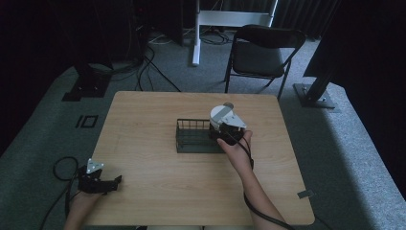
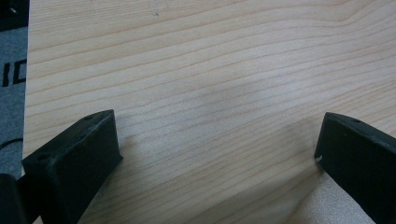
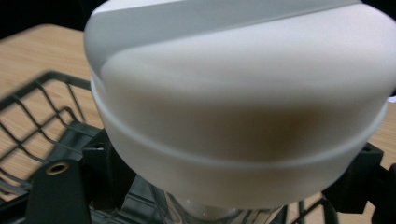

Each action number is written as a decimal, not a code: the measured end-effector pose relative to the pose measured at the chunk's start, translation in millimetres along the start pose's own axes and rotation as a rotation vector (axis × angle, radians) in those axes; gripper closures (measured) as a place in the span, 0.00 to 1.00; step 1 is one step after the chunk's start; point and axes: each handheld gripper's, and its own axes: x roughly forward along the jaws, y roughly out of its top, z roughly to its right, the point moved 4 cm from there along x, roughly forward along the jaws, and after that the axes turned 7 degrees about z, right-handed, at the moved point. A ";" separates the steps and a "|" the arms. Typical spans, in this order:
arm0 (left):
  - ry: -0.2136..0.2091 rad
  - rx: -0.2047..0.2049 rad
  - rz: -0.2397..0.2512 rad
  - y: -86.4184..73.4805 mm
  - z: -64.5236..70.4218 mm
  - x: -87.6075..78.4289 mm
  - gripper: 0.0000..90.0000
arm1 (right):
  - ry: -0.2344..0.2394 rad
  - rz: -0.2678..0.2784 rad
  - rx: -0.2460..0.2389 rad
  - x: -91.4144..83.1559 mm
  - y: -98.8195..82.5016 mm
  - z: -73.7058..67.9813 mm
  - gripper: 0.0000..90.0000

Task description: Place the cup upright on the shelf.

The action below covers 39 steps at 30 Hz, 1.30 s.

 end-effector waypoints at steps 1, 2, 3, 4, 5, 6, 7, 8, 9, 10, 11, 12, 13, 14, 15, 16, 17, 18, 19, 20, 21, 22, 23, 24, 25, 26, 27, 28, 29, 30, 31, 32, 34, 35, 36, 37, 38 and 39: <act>0.000 0.000 0.000 0.0 0.0 0.0 0.00 | 0.010 -0.003 0.015 0.4 -0.9 -0.1 0.20; 0.000 0.000 0.000 0.0 0.0 0.0 0.00 | 0.008 -0.007 0.019 0.6 -1.9 -0.2 0.20; 0.000 0.000 0.000 0.0 0.0 0.0 0.00 | -0.001 -0.012 0.006 1.0 -3.0 -0.3 0.20; 0.000 0.000 0.000 0.0 0.0 0.0 0.00 | 0.002 -0.012 0.009 1.4 -3.9 -0.3 0.20; 0.000 0.000 0.000 0.0 0.0 0.0 0.00 | 0.007 -0.016 0.016 1.6 -4.8 -0.8 0.20; 0.000 0.000 0.000 0.0 0.0 0.0 0.00 | -0.002 -0.019 0.004 2.0 -5.8 -0.9 0.20; 0.000 0.000 0.000 0.0 0.0 0.0 0.00 | 0.000 -0.022 0.000 2.5 -6.9 -1.3 0.20; 0.000 0.000 0.000 0.0 0.0 0.0 0.00 | 0.010 -0.026 0.004 3.1 -7.9 -1.8 0.20; 0.000 0.000 0.000 0.0 0.0 0.0 0.00 | 0.006 -0.030 -0.001 3.6 -9.1 -2.0 0.20; 0.000 0.000 0.000 0.0 0.0 0.0 0.00 | 0.005 -0.034 -0.003 4.2 -10.3 -2.2 0.20; 0.000 0.000 0.000 0.0 0.0 0.0 0.00 | 0.011 -0.039 0.005 4.8 -11.5 -2.4 0.20; 0.000 0.000 0.000 0.0 0.0 0.0 0.00 | 0.008 -0.042 0.001 5.5 -13.0 -2.1 0.20; 0.000 0.000 0.000 0.0 0.0 0.0 0.00 | 0.008 -0.047 -0.007 6.2 -14.4 -2.2 0.20; 0.000 0.000 0.000 0.0 0.0 0.0 0.00 | 0.014 -0.053 -0.003 6.8 -16.1 -2.2 0.20; 0.000 0.000 0.000 0.0 0.0 0.0 0.00 | 0.018 -0.059 0.004 7.1 -17.9 -2.3 0.20; 0.000 0.000 0.000 0.0 0.0 0.0 0.00 | 0.016 -0.052 -0.004 7.3 -19.2 -2.5 0.20; 0.000 0.000 0.000 0.0 0.0 0.0 0.00 | 0.015 -0.049 -0.003 6.9 -19.7 -2.5 0.20; 0.000 0.000 0.000 0.0 0.0 0.0 0.00 | 0.014 -0.049 0.003 6.4 -20.1 -2.3 0.20; 0.000 0.000 0.000 0.0 0.0 0.0 0.00 | 0.017 -0.045 0.000 6.4 -20.5 -1.9 0.20; 0.000 0.000 0.000 0.0 0.0 0.0 0.00 | 0.018 -0.042 0.001 6.1 -21.1 -1.8 0.20; 0.000 0.000 0.000 0.0 0.0 0.0 0.00 | 0.018 -0.040 0.004 5.7 -21.7 -1.9 0.20; 0.000 0.000 0.000 0.0 0.0 0.0 0.00 | 0.019 -0.035 0.002 5.3 -22.3 -1.7 0.20; 0.000 0.000 0.000 0.0 0.0 0.0 0.00 | 0.021 -0.031 0.006 5.0 -22.9 -1.3 0.20; 0.000 0.000 0.000 0.0 0.0 0.0 0.00 | 0.024 -0.027 0.008 4.7 -23.6 -0.8 0.20; 0.000 0.000 0.000 0.0 0.0 0.0 0.00 | 0.027 -0.024 0.009 4.3 -24.1 -0.3 0.20; 0.000 0.000 0.000 0.0 0.0 0.0 0.00 | 0.028 -0.020 0.016 4.0 -24.5 0.3 0.20; 0.000 0.000 0.000 0.0 0.0 0.0 0.00 | 0.031 -0.013 0.017 3.8 -25.3 0.5 0.20; 0.000 0.000 0.000 0.0 0.0 0.0 0.00 | 0.037 -0.003 0.012 3.8 -26.1 0.6 0.20; 0.000 0.000 0.000 0.0 0.0 0.0 0.00 | 0.038 -0.001 0.016 3.2 -26.3 1.0 0.20; 0.000 0.000 0.000 0.0 0.0 0.0 0.00 | 0.042 0.000 0.024 3.0 -26.6 1.7 0.20; 0.000 0.000 0.000 0.0 0.0 0.0 0.00 | 0.042 0.000 0.024 3.0 -26.6 1.7 0.20; 0.000 0.000 0.000 0.0 0.0 0.0 0.00 | 0.055 0.005 0.028 3.0 -26.9 2.0 0.20; 0.000 0.000 0.000 0.0 0.0 0.0 0.00 | 0.059 0.013 0.024 2.2 -28.6 2.4 0.18; 0.000 0.000 0.000 0.0 0.0 0.0 0.00 | 0.063 0.019 0.022 1.6 -28.7 2.4 0.17; 0.000 0.000 0.000 0.0 0.0 0.0 0.00 | 0.064 0.023 0.021 0.7 -28.6 2.5 0.15; 0.000 0.000 0.000 0.0 0.0 0.0 0.00 | 0.074 0.027 0.019 -0.4 -28.1 2.3 0.15; 0.000 0.000 0.000 0.0 0.0 0.0 0.00 | 0.076 0.028 0.013 -1.2 -28.1 2.6 0.15; 0.000 0.000 0.000 0.0 0.0 0.0 0.00 | 0.073 0.032 0.010 -1.9 -27.7 3.1 0.15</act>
